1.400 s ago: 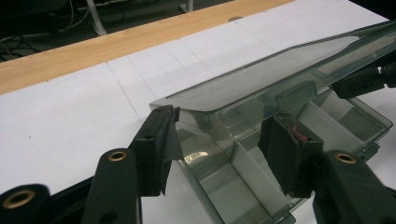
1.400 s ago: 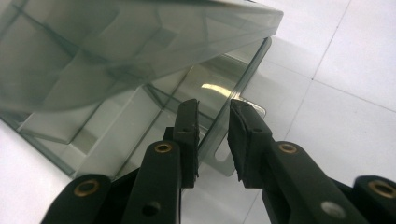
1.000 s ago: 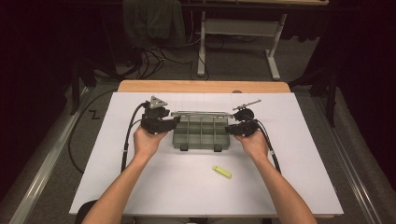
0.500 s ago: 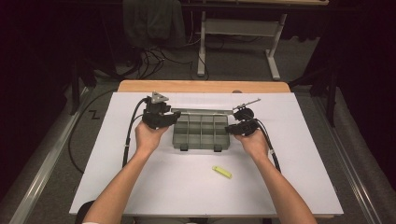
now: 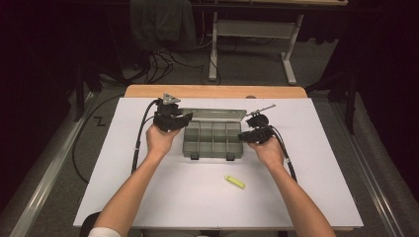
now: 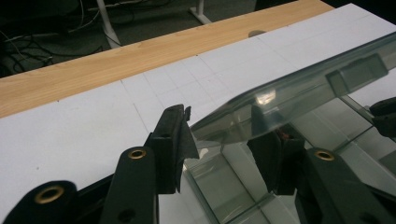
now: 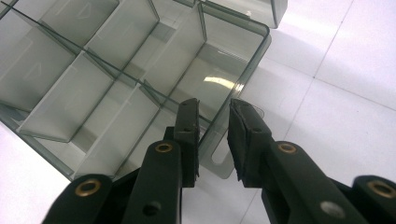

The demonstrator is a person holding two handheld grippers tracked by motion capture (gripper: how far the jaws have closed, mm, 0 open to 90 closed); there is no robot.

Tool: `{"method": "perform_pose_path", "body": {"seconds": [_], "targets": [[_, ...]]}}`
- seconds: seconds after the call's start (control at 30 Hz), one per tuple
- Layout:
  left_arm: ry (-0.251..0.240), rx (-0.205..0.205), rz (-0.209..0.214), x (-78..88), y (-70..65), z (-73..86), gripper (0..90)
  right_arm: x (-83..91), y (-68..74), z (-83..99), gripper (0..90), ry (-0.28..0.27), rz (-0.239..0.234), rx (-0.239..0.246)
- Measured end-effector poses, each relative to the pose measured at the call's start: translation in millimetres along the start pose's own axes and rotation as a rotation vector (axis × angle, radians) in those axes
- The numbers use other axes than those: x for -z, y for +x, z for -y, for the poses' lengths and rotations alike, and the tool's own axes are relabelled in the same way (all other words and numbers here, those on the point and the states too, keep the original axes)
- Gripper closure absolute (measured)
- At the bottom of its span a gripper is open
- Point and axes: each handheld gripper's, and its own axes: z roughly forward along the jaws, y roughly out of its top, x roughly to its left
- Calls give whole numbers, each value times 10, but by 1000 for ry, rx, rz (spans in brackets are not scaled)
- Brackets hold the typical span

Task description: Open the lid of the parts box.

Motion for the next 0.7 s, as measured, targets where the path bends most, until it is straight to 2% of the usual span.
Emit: {"method": "perform_pose_path", "body": {"seconds": [0.2,0.7], "targets": [[-2,16,-5,-43,19,7,574,0,2,1,758,0,1,2],[13,13,-32,-167,81,11,617,0,1,1,758,0,1,2]]}}
